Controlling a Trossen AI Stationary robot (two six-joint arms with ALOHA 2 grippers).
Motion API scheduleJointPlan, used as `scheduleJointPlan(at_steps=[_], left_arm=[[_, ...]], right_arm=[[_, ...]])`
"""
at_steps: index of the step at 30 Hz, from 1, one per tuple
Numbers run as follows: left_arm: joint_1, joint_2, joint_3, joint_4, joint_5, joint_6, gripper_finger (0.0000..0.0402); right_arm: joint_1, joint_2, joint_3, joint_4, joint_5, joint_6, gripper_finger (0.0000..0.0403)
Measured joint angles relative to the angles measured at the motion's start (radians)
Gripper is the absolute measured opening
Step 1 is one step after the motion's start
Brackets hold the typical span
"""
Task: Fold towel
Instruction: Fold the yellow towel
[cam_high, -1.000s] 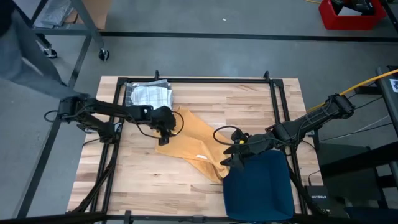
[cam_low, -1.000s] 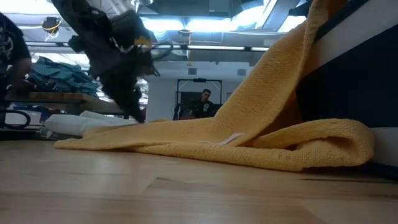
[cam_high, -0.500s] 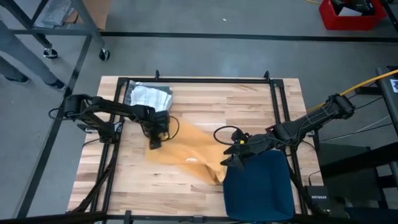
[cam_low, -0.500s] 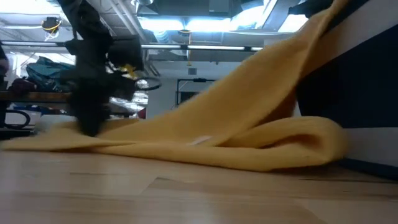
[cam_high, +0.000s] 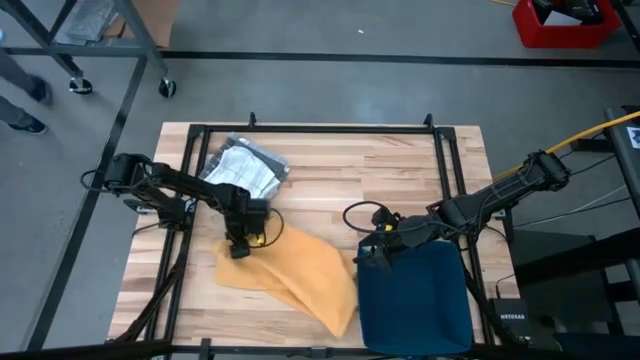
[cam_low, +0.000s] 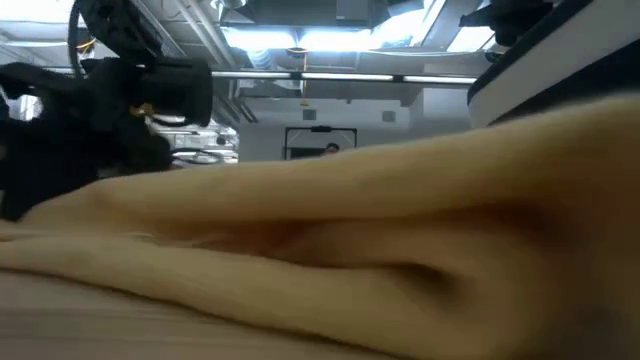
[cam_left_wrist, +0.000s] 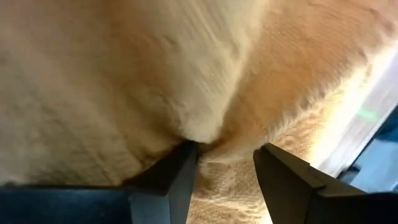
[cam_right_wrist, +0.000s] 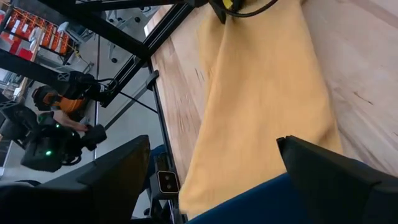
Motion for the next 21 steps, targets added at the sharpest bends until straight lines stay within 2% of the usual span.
scheduleJointPlan(at_steps=[7,10,14,21], left_arm=[[-0.033,0.000,0.001,0.365,-0.015,-0.059,0.0155],[-0.037,0.000,0.004,0.459,-0.012,-0.105,0.0155],[-0.026,-0.002,0.028,0.430,0.014,-0.121,0.0155],[0.005,-0.013,0.052,0.259,0.022,-0.015,0.0155]], right_arm=[[0.000,0.000,0.000,0.001,0.000,0.000,0.0363],[0.000,0.000,0.000,0.001,0.000,0.000,0.0363],[0.000,0.000,0.000,0.001,0.000,-0.001,0.0363],[0.000,0.000,0.000,0.000,0.000,-0.001,0.0363]])
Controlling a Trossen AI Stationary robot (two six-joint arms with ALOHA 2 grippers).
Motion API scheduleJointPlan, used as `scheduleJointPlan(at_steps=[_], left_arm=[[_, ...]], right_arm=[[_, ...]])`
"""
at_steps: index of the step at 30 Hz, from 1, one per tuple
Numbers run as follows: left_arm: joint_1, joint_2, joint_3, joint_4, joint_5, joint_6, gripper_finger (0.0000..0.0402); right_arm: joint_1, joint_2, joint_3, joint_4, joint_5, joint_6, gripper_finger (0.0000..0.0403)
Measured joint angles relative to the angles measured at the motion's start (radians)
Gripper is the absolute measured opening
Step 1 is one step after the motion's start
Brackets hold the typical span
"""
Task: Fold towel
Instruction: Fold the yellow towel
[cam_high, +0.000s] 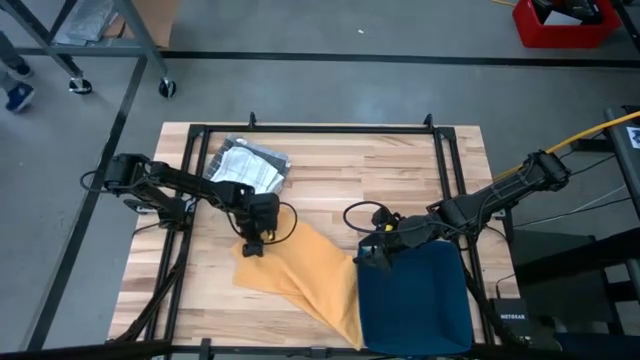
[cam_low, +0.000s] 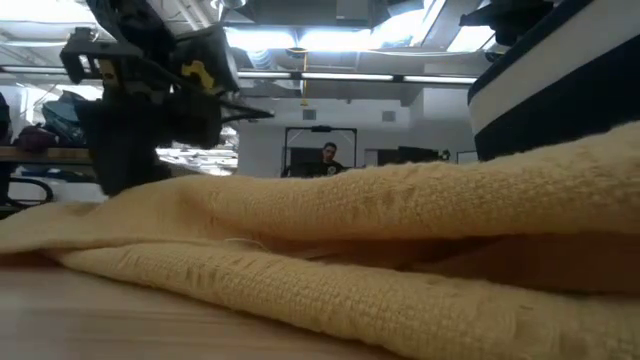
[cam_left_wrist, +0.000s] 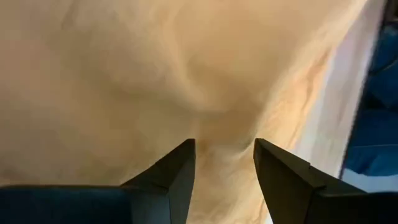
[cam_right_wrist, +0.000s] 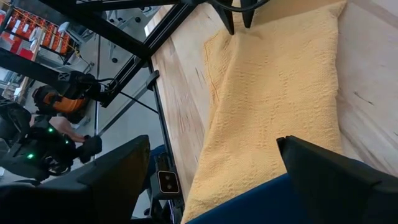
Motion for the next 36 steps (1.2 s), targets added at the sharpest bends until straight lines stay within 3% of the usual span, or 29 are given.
scheduleJointPlan(at_steps=[12,15,18,28,36], left_arm=[[-0.037,-0.004,0.003,-0.350,-0.242,0.001,0.0155],[-0.061,-0.003,0.001,-0.412,-0.232,-0.062,0.0155],[-0.110,-0.001,0.000,-0.421,-0.156,-0.114,0.0155],[-0.306,-0.001,0.000,-0.291,-0.015,-0.277,0.0155],[-0.354,-0.001,0.000,-0.252,-0.109,-0.318,0.0155]], right_arm=[[0.000,0.000,0.000,0.000,0.000,0.000,0.0363],[0.000,0.000,0.000,0.000,0.000,0.000,0.0363],[0.000,0.000,0.000,0.000,0.000,0.000,0.0363],[0.000,0.000,0.000,0.000,0.000,0.000,0.0363],[0.000,0.007,0.000,0.002,0.032,0.000,0.0363]])
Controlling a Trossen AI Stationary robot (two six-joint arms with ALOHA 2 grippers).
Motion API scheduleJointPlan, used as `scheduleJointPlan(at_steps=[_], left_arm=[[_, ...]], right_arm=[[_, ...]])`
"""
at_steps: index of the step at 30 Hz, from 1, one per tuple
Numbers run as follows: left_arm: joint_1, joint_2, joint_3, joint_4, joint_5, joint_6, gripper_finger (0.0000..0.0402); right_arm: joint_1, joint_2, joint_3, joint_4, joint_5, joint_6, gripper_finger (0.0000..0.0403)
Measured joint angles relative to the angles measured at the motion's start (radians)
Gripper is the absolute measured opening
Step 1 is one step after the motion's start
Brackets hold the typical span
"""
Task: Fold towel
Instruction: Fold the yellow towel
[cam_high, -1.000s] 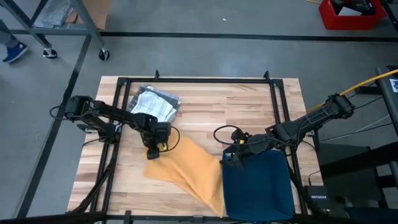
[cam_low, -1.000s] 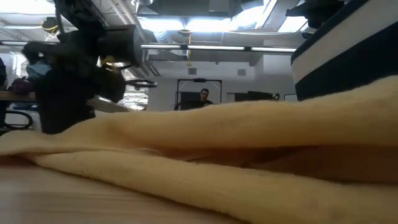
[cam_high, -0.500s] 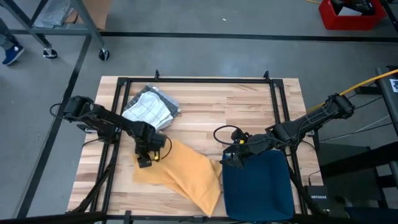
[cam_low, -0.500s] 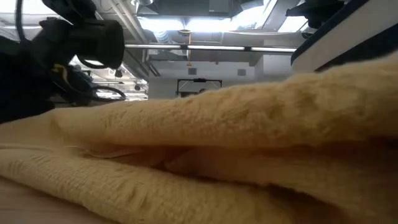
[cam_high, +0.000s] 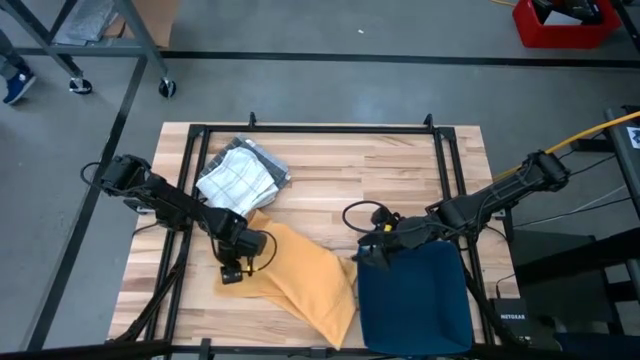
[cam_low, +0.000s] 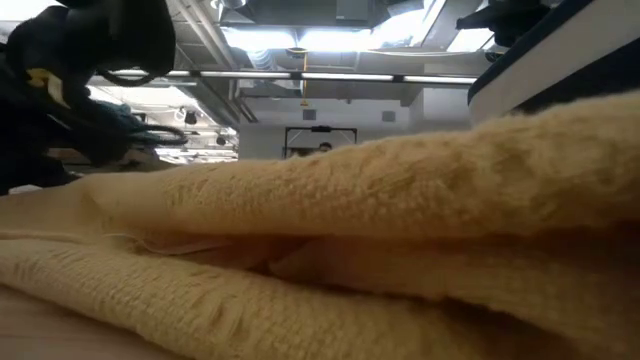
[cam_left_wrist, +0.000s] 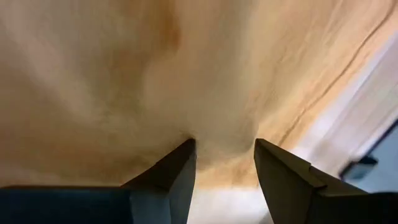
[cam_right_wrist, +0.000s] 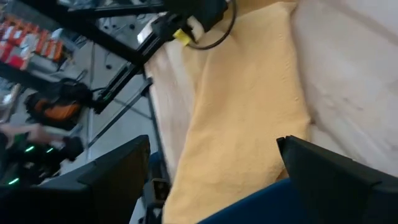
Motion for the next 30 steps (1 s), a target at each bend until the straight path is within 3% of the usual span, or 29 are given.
scheduleJointPlan(at_steps=[7,15,22,30], left_arm=[[0.000,0.000,0.000,0.096,-0.011,-0.087,0.0155],[-0.019,-0.043,0.000,0.186,-0.017,-0.105,0.0155],[-0.019,-0.187,0.001,0.243,-0.169,-0.096,0.0155],[-0.018,-0.371,0.002,0.131,-0.263,-0.083,0.0155]], right_arm=[[0.000,0.068,0.000,0.030,0.035,0.008,0.0363],[0.000,0.233,0.000,0.355,-0.042,-0.024,0.0363],[0.000,0.350,0.000,0.524,0.001,-0.028,0.0363],[0.000,0.401,0.000,0.653,0.007,-0.023,0.0363]])
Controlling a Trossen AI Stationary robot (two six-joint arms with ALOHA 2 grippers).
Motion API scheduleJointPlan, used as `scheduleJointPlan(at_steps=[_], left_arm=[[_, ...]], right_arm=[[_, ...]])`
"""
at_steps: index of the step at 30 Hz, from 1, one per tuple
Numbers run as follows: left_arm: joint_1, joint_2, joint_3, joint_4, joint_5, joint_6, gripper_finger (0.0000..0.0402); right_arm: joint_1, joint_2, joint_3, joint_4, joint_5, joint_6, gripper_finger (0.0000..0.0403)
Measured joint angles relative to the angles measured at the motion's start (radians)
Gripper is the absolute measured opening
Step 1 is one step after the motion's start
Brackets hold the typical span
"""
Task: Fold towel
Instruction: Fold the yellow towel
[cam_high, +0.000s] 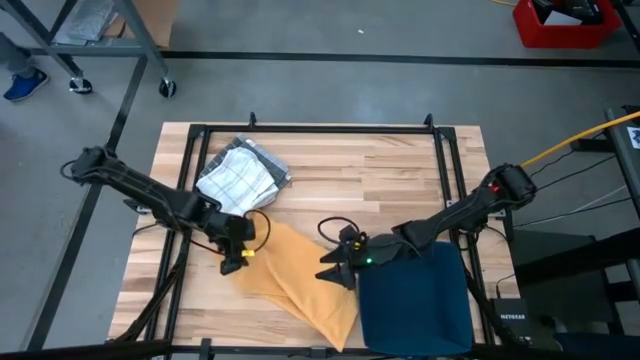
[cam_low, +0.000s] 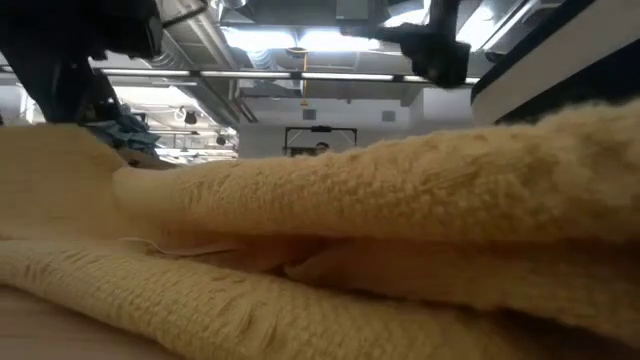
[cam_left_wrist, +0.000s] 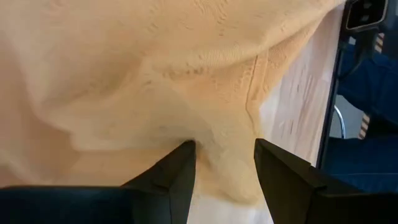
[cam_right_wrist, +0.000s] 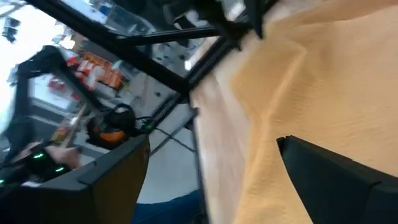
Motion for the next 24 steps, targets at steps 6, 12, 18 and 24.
scheduleJointPlan(at_steps=[6,12,18,24], left_arm=[[-0.001,-0.074,0.000,-0.086,-0.003,0.039,0.0155],[-0.001,-0.084,0.000,-0.116,-0.010,0.053,0.0155],[-0.001,-0.084,0.000,-0.115,-0.045,0.075,0.0155],[-0.001,-0.084,0.000,-0.114,-0.099,0.080,0.0155]], right_arm=[[0.000,-0.035,0.007,0.038,-0.088,-0.098,0.0363],[0.011,-0.062,0.086,-0.064,-0.311,-0.182,0.0363],[0.060,-0.078,0.281,-0.660,-0.329,-0.160,0.0363],[0.129,-0.079,0.486,-1.269,-0.195,-0.092,0.0363]])
